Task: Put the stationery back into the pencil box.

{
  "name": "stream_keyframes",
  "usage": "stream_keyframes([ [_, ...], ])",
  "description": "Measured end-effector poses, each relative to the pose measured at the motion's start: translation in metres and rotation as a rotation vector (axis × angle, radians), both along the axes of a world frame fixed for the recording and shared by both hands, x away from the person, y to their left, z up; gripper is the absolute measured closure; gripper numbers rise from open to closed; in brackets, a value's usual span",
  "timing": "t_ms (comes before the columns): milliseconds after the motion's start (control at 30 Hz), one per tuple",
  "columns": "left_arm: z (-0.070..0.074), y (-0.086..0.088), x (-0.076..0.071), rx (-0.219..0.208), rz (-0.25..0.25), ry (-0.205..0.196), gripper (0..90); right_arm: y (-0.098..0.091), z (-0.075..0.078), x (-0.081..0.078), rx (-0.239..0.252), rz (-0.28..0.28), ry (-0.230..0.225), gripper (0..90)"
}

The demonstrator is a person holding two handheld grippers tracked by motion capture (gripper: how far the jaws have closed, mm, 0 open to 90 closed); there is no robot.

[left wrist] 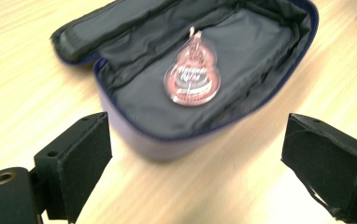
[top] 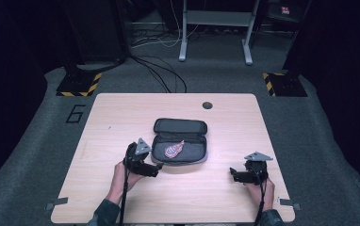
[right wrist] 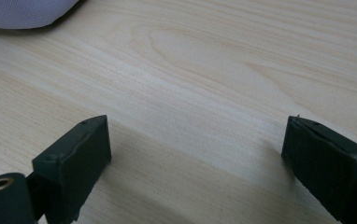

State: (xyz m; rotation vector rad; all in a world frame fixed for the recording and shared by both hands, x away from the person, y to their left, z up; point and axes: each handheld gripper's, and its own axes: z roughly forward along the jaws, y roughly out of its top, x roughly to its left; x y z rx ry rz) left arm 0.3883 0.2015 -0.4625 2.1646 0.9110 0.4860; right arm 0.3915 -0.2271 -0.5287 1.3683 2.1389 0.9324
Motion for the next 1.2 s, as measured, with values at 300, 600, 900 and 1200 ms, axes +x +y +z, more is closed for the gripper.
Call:
stream_keyframes([
  [300,-0.016,0.039,-0.032,-0.016,0.098,-0.002,8.1,0.0,0.0,0.0,0.001,-0.002,0.0,7.8],
  [600,-0.047,0.072,-0.051,-0.016,0.207,0.048,8.0,0.0,0.0,0.0,0.002,-0.002,0.0,7.8],
  [900,-0.067,0.084,-0.054,-0.023,0.281,0.047,6.6,0.0,0.0,0.0,0.0,0.0,0.0,7.8],
  [1200,-0.068,0.088,-0.052,-0.034,0.284,0.042,6.2,0.001,0.0,0.001,0.005,-0.008,-0.004,7.3],
])
